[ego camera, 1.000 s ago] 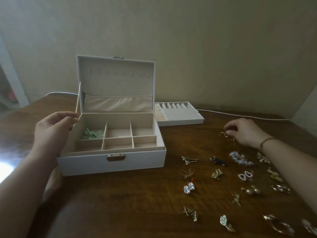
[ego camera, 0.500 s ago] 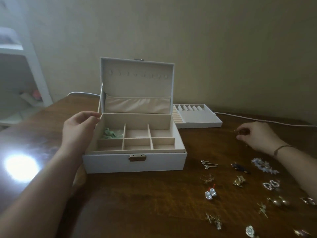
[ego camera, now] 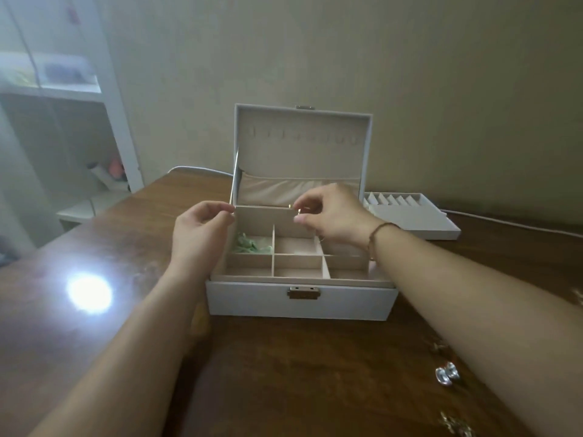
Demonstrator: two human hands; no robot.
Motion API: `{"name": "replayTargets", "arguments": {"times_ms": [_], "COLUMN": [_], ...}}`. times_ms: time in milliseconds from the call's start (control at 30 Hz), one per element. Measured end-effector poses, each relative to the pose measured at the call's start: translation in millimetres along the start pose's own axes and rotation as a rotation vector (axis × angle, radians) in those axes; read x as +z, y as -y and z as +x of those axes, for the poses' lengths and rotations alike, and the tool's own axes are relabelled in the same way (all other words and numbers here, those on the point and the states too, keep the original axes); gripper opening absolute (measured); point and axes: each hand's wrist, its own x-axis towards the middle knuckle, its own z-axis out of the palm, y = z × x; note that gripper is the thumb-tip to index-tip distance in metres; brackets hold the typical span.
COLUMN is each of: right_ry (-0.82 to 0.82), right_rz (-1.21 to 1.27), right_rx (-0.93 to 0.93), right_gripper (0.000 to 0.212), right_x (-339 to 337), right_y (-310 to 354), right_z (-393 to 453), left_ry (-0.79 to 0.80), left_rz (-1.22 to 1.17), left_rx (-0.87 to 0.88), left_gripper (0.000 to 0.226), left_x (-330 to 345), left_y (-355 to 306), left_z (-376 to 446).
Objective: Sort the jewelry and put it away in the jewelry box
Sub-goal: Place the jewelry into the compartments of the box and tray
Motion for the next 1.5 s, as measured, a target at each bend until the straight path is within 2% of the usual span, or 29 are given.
{"name": "replayTargets", "arguments": {"times_ms": [200, 267, 333, 400, 500, 633, 800, 933, 1100, 1267, 1367, 1500], "right_ry": [0.144, 0.187, 0.210, 0.165, 0.020, -0.100, -0.230, -0.332, -0.198, -0.099, 0.057, 0.141], "right_rz": [-0.059, -0.144, -0.126, -0.097, -0.100, -0.217, -0.291, -0.241, -0.436, -0.449, -0.468, -0.513], "right_rx": [0.092, 0.071, 0.074, 0.043, 0.005, 0.079, 0.302, 0.504, 0.606, 0.621, 0.700, 0.720], "right_gripper": [0.010, 0.020, 0.036, 0.048, 0.043, 0.028, 0.044, 0.047, 0.020, 0.030, 0.039, 0.024], "right_x": [23.4, 20.1, 13.0, -1.7, -42.7, -115.0, -201.6, -241.0, -232.9, -212.6, -211.9, -213.6], "right_y": [-2.8, -0.6, 1.7, 1.7, -13.1, -58.2, -128.8, -175.5, -215.2, -225.0, -225.2, -226.3], "right_z": [8.5, 8.3, 4.4, -6.0, -31.7, -85.8, -168.7, -223.6, -250.8, -226.7, -207.3, -192.6], "left_ry": [0.015, 0.015, 0.018, 0.029, 0.044, 0.022, 0.209, 0.345, 0.340, 0.295, 0.262, 0.270], "left_rz": [-0.003, -0.012, -0.020, -0.017, 0.027, 0.248, 0.459, 0.576, 0.565, 0.499, 0.533, 0.571], "left_rx": [0.011, 0.010, 0.006, 0.004, 0.049, 0.335, 0.776, 1.018, 1.189, 1.184, 1.179, 1.187], "left_gripper": [0.019, 0.019, 0.018, 0.017, 0.017, 0.010, 0.020, 0.030, 0.022, 0.022, 0.025, 0.026], "left_x": [-0.7, -0.7, -0.8, -1.3, -3.7, -8.6, 17.2, 49.3, 67.9, 73.7, 74.8, 71.3], "left_y": [-0.9, -1.1, -1.9, -3.1, -6.3, -17.5, -27.3, -20.5, -1.9, 2.7, -0.8, -5.6], "left_z": [0.5, 0.6, 0.0, -0.3, -1.2, -11.0, -63.8, -91.9, -93.9, -102.0, -108.7, -109.2]}}
